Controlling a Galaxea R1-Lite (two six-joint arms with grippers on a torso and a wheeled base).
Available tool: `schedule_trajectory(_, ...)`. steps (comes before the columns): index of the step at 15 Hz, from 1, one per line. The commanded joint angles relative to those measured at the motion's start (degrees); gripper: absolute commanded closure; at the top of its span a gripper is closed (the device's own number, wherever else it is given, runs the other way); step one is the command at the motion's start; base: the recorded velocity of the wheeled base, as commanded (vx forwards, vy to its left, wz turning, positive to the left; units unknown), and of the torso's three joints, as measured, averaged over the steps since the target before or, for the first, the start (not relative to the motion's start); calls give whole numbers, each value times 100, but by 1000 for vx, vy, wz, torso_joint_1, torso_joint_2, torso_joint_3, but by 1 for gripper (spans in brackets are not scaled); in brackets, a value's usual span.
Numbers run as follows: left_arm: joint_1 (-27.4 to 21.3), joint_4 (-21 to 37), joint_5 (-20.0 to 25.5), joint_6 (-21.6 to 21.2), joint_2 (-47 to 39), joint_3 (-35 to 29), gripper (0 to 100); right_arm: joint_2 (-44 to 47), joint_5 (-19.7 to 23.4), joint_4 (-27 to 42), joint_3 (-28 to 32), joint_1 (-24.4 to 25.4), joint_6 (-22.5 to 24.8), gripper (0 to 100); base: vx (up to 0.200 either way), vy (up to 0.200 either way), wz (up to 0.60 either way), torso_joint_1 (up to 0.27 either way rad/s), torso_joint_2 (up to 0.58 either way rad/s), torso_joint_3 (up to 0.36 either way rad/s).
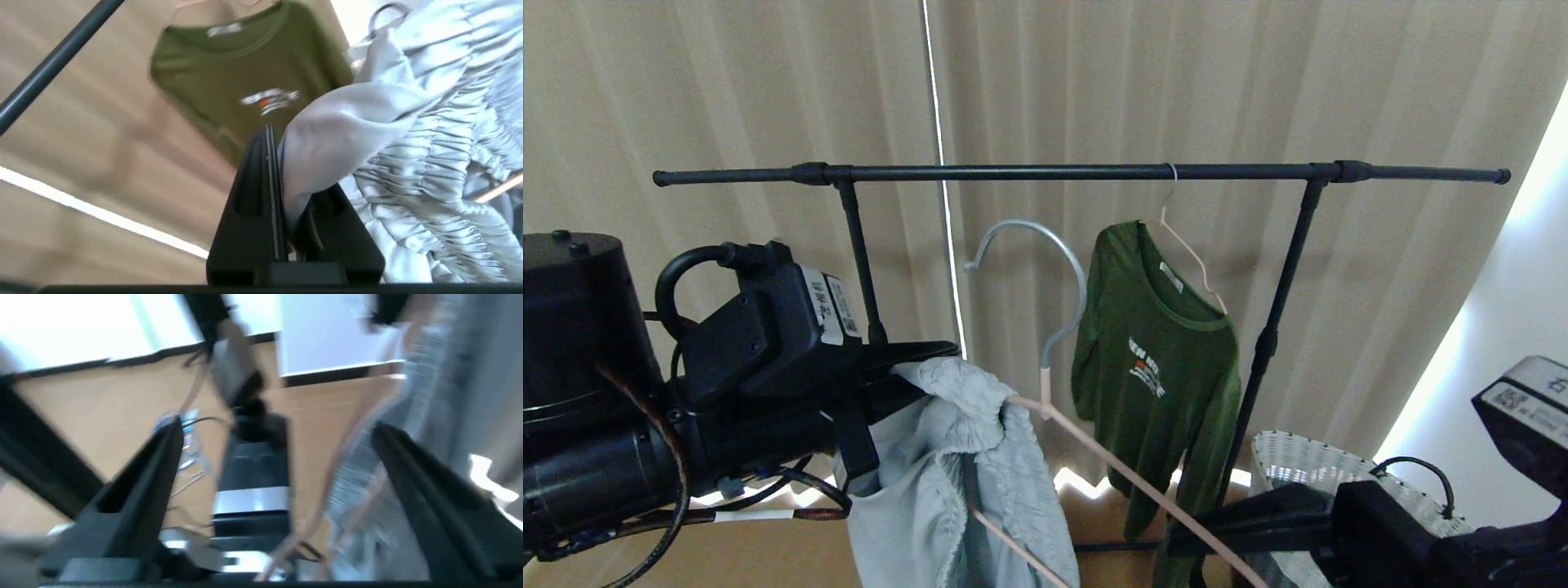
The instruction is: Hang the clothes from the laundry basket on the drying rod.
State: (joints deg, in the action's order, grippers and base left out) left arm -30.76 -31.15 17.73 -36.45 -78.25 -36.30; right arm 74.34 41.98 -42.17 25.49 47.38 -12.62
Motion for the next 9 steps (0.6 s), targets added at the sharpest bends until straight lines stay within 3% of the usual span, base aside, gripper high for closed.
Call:
schedule_trajectory(1,-18,3,-278,-2,-23,-17,100,-367,3,86,-106,-660,-4,0,0,0,0,0,0,0)
schedule_trajectory(3,-53,39,-1236,6,-94,-17,100,-737,-6,517,-44,-1267,-4,0,0,0,0,0,0,0)
schedule_trajectory(7,-141,47,-2221,349,-173,-79,100,-807,-6,771,17,-2154,-4,0,0,0,0,0,0,0)
schedule_trajectory(9,-247,47,-2687,806,-208,-202,100,-816,-15,1457,237,-2471,-13,0,0,0,0,0,0,0)
